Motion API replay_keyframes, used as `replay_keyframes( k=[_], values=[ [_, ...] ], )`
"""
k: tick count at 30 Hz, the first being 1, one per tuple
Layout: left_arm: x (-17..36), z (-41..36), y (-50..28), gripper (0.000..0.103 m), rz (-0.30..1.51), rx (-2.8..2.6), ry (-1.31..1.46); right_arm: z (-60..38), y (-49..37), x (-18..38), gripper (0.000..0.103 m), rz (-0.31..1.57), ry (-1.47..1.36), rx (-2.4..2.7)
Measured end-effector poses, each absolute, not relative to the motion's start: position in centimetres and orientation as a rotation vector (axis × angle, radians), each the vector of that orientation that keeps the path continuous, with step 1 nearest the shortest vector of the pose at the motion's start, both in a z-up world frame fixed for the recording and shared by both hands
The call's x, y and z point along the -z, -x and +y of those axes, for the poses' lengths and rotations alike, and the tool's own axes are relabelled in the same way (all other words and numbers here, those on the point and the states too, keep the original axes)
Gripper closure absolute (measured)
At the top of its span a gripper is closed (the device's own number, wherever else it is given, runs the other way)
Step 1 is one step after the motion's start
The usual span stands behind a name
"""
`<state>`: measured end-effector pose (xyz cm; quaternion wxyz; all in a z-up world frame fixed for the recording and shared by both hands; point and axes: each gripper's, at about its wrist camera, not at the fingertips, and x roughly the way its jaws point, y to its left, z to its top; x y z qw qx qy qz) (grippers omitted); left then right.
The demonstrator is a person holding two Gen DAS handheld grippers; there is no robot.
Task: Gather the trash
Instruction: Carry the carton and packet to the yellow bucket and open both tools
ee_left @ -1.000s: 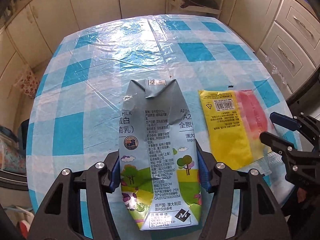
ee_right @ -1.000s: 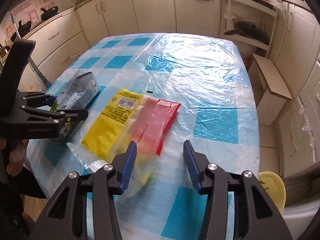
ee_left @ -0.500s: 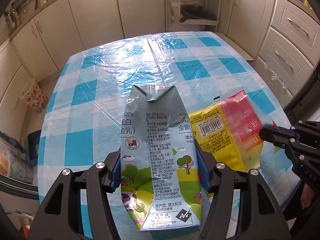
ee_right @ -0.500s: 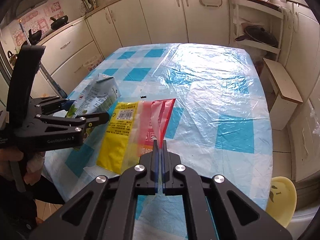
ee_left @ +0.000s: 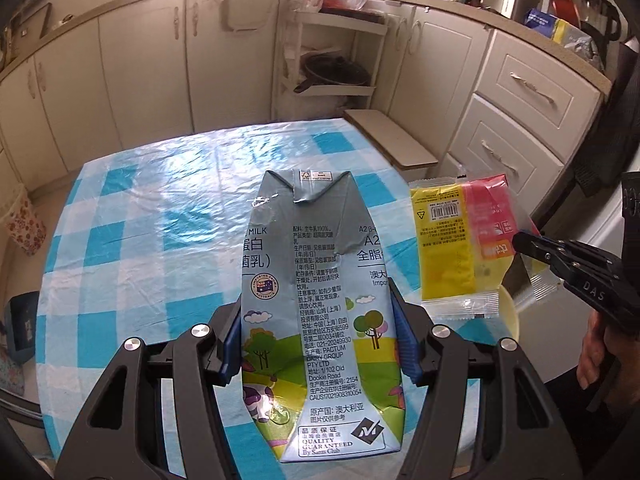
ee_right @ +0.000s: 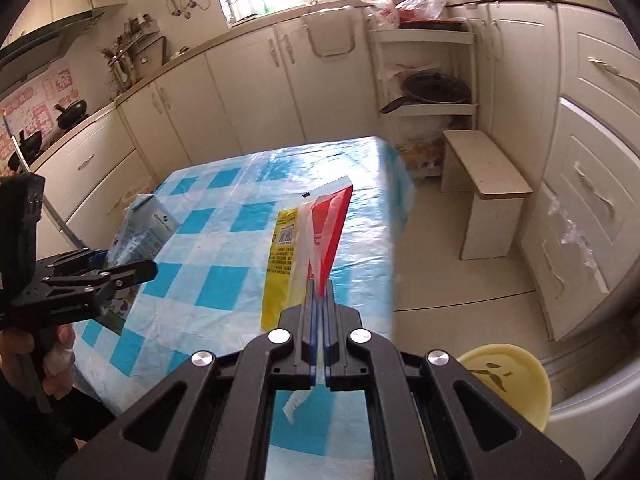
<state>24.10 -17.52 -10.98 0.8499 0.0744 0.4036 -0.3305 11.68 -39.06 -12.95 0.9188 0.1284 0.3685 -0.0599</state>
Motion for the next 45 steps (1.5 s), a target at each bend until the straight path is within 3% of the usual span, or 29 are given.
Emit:
replay_keyframes(
  k=[8, 14, 19, 20, 22, 23, 24, 28, 32, 36, 40, 45],
  values=[
    [9.8, -24.6, -19.3, 0.045, 0.87, 0.857, -0.088, -45.2, -7.4, 12.1, 0.1, 0.869, -0.059, 0.34],
    [11.2, -30.3, -16.1, 0.045, 0.938, 0.925, -0.066, -48.5, -7.2, 17.2, 0.1, 1.099, 0.04, 0.337],
    [12.6, -34.0, -14.3, 0.045, 0.978, 0.952, -0.063, -51.9, -7.8, 23.3, 0.1, 1.305, -0.137, 0.258],
    [12.9, -34.6, -14.2, 0.045, 0.988, 0.954, -0.063, -52.2, -8.0, 24.5, 0.098, 1.35, -0.146, 0.259],
    [13.8, -35.6, -13.7, 0.045, 1.016, 0.956, -0.058, -52.6, -8.2, 25.3, 0.078, 1.372, -0.162, 0.28],
    [14.1, -36.1, -13.5, 0.045, 1.027, 0.955, -0.057, -52.6, -8.0, 24.9, 0.06, 1.352, -0.171, 0.292],
    [14.7, -36.7, -13.2, 0.045, 1.042, 0.955, -0.056, -52.7, -7.9, 24.2, 0.054, 1.32, -0.178, 0.31],
    [16.4, -39.0, -11.7, 0.045, 1.083, 0.966, -0.088, -54.3, -6.7, 20.8, 0.051, 1.14, -0.282, 0.396],
    [18.6, -41.9, -10.2, 0.045, 1.133, 0.968, -0.126, -55.3, -5.0, 16.0, 0.035, 0.853, -0.335, 0.463],
    [21.6, -45.1, -9.7, 0.045, 1.206, 0.932, -0.162, -55.4, -4.3, 13.5, 0.032, 0.704, -0.324, 0.482],
    [24.8, -48.3, -10.2, 0.044, 1.296, 0.886, -0.231, -55.3, -5.1, 13.1, 0.031, 0.693, -0.285, 0.463],
    [24.4, -48.6, -9.9, 0.03, 1.276, 0.862, -0.261, -55.4, -5.5, 12.3, 0.026, 0.674, -0.255, 0.467]
  ],
)
